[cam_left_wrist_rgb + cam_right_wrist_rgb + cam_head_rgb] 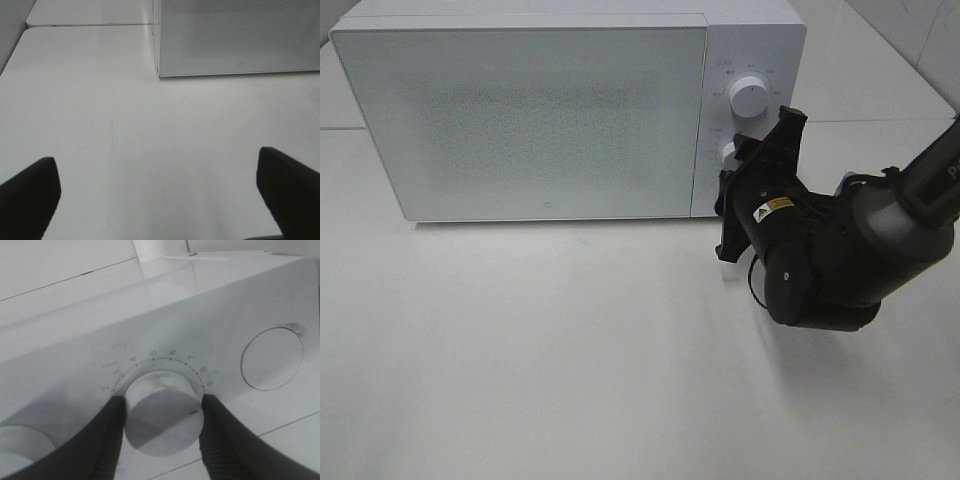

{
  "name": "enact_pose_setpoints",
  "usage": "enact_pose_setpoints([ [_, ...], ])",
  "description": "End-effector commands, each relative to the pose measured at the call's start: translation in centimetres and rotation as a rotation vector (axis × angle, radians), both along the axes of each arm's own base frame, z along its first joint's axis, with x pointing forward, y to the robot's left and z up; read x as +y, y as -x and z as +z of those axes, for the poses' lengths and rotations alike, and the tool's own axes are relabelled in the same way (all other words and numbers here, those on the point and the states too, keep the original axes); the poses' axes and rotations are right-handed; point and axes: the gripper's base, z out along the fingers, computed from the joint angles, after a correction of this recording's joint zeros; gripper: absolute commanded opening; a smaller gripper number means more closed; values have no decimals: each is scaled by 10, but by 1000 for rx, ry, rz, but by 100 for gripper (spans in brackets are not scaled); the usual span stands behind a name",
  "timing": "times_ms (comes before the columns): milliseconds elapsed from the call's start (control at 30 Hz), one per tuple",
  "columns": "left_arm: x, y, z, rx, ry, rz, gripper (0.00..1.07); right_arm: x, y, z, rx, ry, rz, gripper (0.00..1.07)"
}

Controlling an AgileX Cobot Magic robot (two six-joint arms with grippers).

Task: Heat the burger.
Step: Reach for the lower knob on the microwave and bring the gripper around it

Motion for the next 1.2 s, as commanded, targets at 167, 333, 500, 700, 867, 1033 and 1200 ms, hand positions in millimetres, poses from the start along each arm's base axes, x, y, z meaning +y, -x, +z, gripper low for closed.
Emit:
enact_pose_setpoints([
  [167,0,3,-1,-23,-1,0,100,15,-11,26,-199,0,83,3],
  [333,0,3,-1,-23,-1,0,100,15,-11,25,-199,21,85,5],
  [500,0,3,-1,-23,-1,0,100,15,-11,25,-203,65,87,13],
  [700,0,3,-1,-23,-1,0,100,12,-11,25,-197,72,57,24],
  [867,0,3,-1,-23,-1,0,100,11,-11,25,-194,75,45,34],
  [1033,0,3,-1,-23,-1,0,100,9,-11,24,-190,86,25,47],
  [1200,0,3,-1,-23,-1,0,100,7,-11,24,-186,115,7,52],
])
